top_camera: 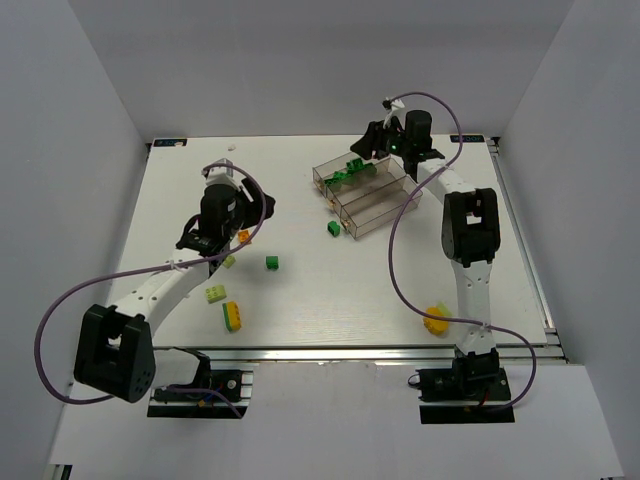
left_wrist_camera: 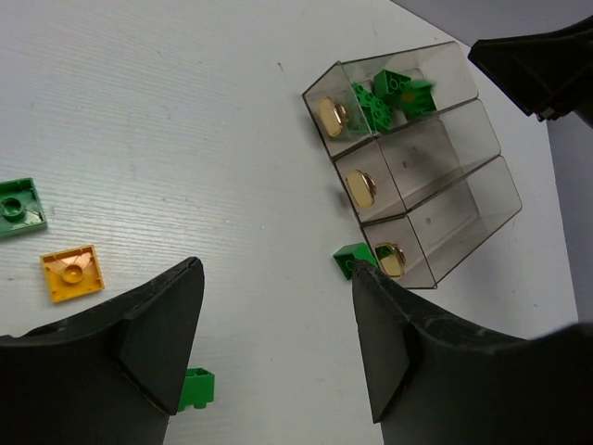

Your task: Sort the legos into containers by color

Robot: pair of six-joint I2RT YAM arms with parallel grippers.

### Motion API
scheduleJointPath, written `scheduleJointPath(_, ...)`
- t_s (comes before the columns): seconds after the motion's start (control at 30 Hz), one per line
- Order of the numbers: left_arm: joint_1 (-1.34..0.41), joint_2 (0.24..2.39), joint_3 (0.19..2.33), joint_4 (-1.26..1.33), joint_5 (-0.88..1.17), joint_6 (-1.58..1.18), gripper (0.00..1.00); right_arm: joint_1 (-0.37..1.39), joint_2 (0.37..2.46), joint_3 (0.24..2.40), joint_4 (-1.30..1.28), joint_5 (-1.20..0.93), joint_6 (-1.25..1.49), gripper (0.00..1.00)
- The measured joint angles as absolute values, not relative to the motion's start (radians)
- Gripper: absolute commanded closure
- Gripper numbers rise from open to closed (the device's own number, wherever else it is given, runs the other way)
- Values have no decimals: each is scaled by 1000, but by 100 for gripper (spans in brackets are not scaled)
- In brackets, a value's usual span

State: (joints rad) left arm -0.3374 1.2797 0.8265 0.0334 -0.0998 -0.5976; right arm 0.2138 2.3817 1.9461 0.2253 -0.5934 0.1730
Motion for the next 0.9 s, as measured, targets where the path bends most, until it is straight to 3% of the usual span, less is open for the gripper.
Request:
scheduleJointPath(0.13, -337, 1316, 827, 61, -45, -618, 26, 215, 2382, 1946, 224, -580, 153, 28)
scheduleJointPath(0.23, -337, 1359, 830, 65, -2, -647, 27, 215, 2382, 1946, 213, -579, 137, 11)
scheduleJointPath(0.43, -341, 1459, 847, 81, 73, -737, 27, 209, 2342, 1889, 212, -633, 85, 11)
scheduleJointPath(0.5, -347, 1496, 867, 82, 93, -770, 27, 201, 2299, 1846, 213, -696, 68, 20)
scheduleJointPath(0.53, -350, 1513, 878, 81, 102, -783, 27, 193, 2276, 1829, 212, -745, 62, 36)
scheduleJointPath(0.6, -357, 1560, 919, 69, 127, -807, 27, 175, 2229, 1804, 216, -826, 53, 57)
scheduleJointPath(0.67, -367, 1611, 968, 49, 151, -802, 27, 153, 2169, 1771, 207, -900, 36, 69)
scheduleJointPath(0.7, -376, 1642, 1005, 27, 170, -787, 27, 144, 2136, 1748, 202, -930, 20, 69)
scheduleJointPath(0.73, -384, 1671, 1035, 16, 186, -760, 25, 136, 2104, 1722, 196, -955, 5, 67)
scheduleJointPath(0.77, -393, 1695, 1058, 7, 206, -731, 18, 127, 2065, 1688, 190, -979, -17, 62)
scheduleJointPath(0.8, -402, 1716, 1077, -1, 233, -690, 10, 118, 2028, 1652, 182, -1004, -40, 53)
scheduleJointPath(0.83, -411, 1730, 1087, -2, 263, -633, 4, 113, 1990, 1612, 181, -1025, -68, 38)
scheduleJointPath(0.9, -434, 1745, 1089, -15, 290, -546, 2, 110, 1924, 1540, 155, -1059, -134, 29)
